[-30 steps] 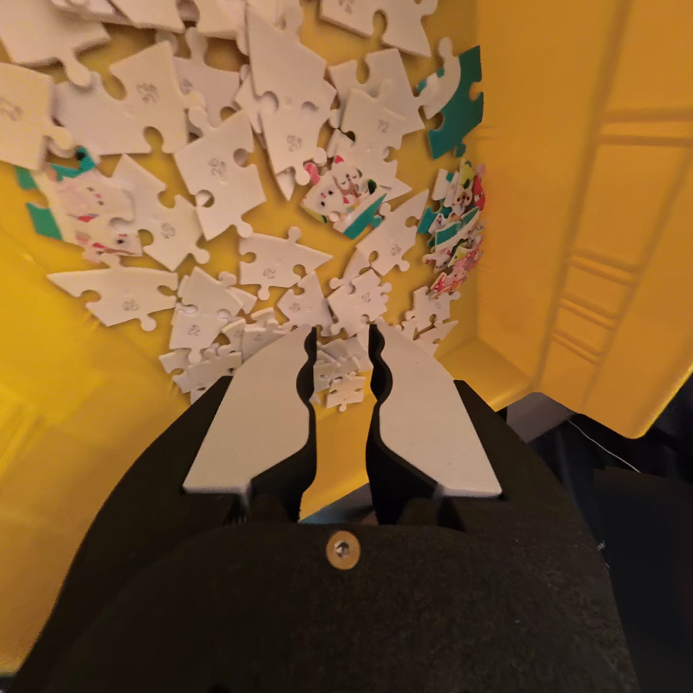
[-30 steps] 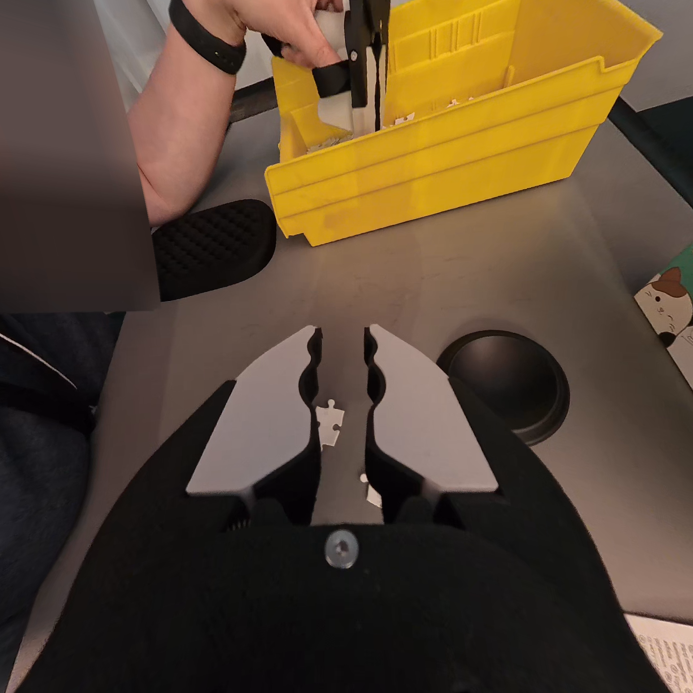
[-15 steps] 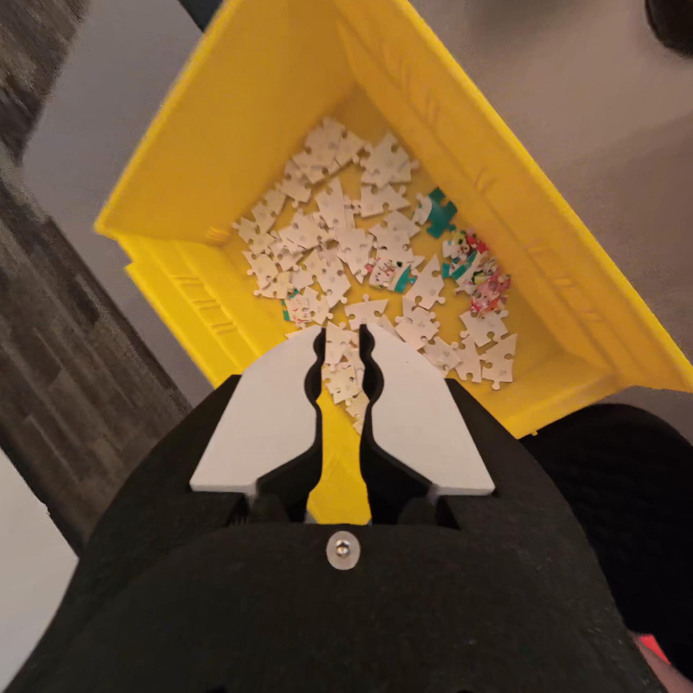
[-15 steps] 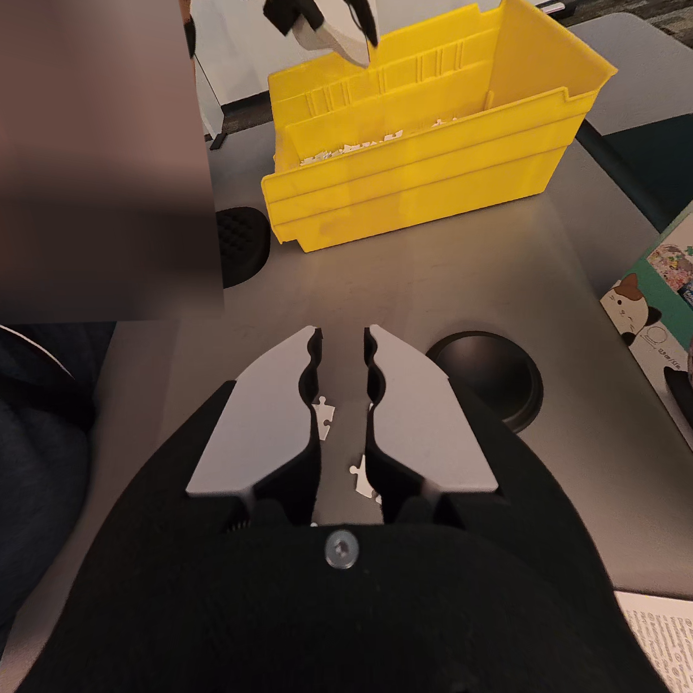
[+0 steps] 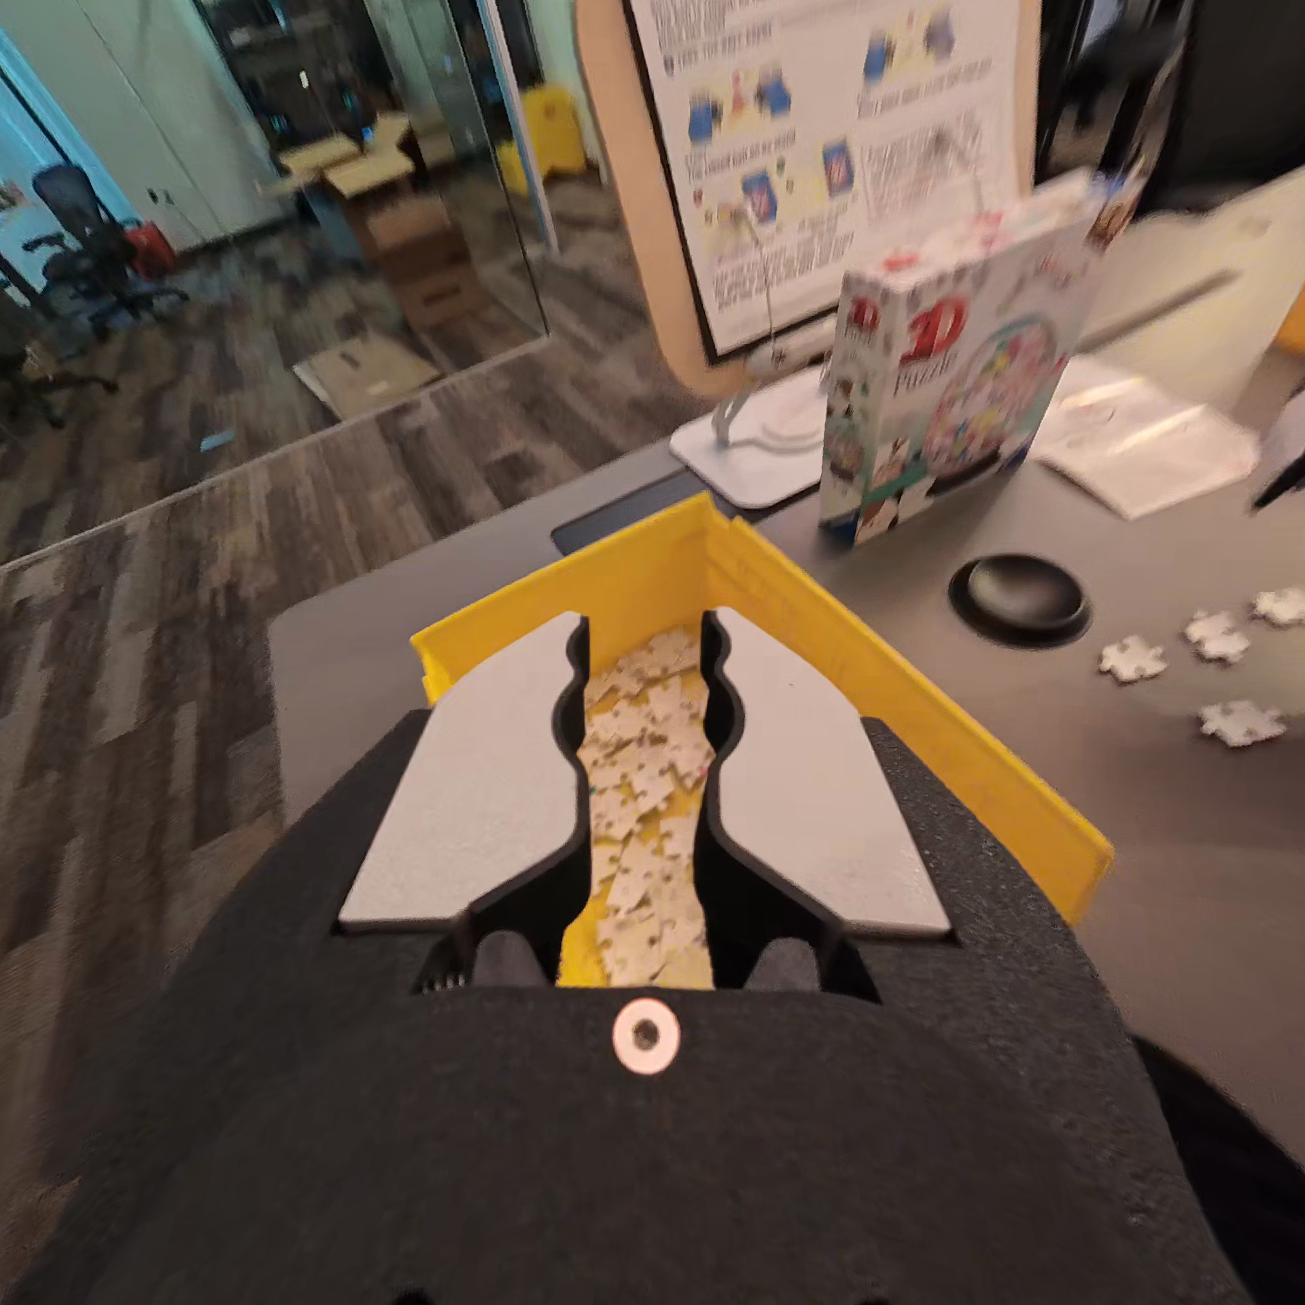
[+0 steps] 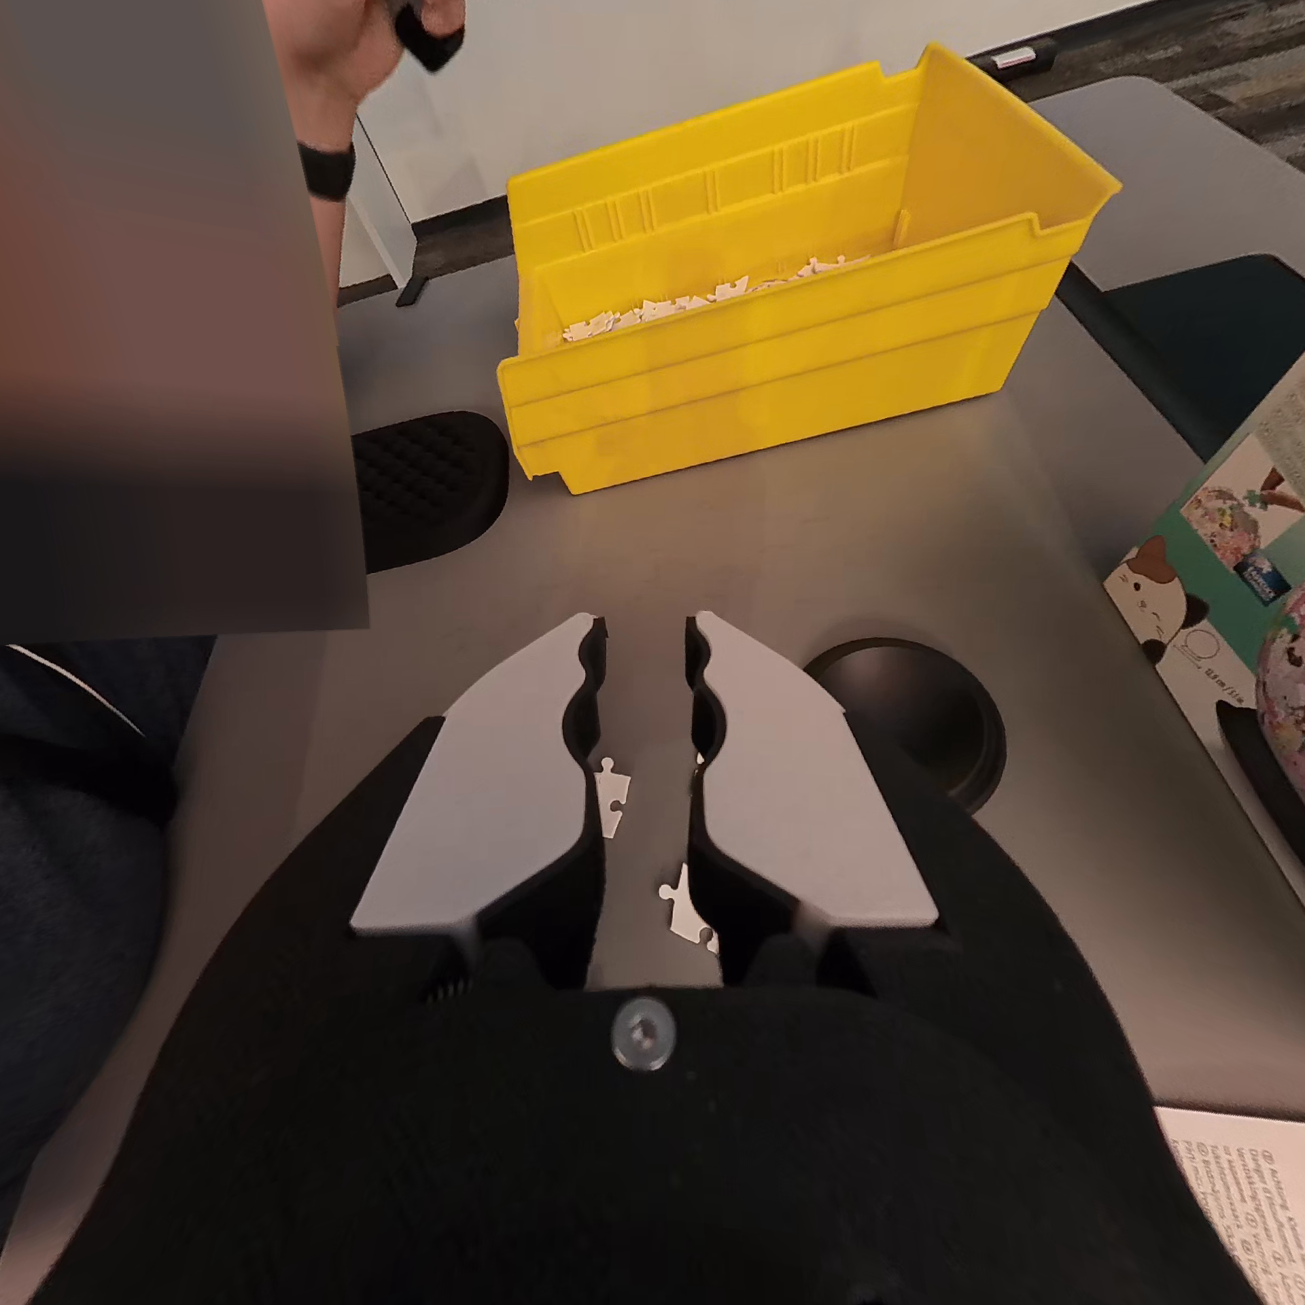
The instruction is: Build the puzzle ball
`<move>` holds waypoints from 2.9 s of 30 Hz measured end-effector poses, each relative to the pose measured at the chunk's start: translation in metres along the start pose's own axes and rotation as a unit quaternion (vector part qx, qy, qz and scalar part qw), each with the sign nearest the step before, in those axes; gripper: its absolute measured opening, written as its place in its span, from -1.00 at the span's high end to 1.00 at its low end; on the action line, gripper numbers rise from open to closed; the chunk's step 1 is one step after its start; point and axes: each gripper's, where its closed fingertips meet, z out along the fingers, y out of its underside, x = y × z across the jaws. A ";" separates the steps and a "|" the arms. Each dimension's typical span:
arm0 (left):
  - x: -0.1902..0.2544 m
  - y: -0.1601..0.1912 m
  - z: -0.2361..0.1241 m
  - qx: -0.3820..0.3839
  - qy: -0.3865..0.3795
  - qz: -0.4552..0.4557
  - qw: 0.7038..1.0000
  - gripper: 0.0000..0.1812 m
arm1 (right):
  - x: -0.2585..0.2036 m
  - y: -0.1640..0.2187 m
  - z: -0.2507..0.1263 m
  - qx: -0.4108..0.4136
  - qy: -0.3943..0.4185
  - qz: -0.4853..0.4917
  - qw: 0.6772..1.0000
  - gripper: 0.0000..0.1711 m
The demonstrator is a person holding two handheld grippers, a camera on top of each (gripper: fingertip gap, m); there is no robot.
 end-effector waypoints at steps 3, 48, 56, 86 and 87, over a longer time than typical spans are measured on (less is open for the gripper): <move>0.005 -0.010 -0.013 0.103 0.026 -0.034 0.994 0.57 | 0.001 0.000 0.000 -0.002 0.003 -0.002 1.000 0.74; 0.063 0.209 -0.007 -0.690 0.106 -0.094 0.710 0.43 | -0.040 -0.003 -0.019 0.018 -0.027 -0.069 0.997 0.72; 0.061 0.224 -0.014 -0.726 0.088 -0.099 0.675 0.41 | -0.050 -0.002 -0.019 0.008 -0.032 -0.095 0.995 0.72; 0.070 0.228 -0.012 -0.757 0.068 -0.100 0.642 0.52 | -0.054 -0.007 -0.036 0.015 -0.015 -0.116 0.993 0.72; 0.070 0.228 -0.011 -0.757 0.061 -0.104 0.642 0.48 | -0.054 -0.007 -0.037 0.015 -0.015 -0.117 0.993 0.72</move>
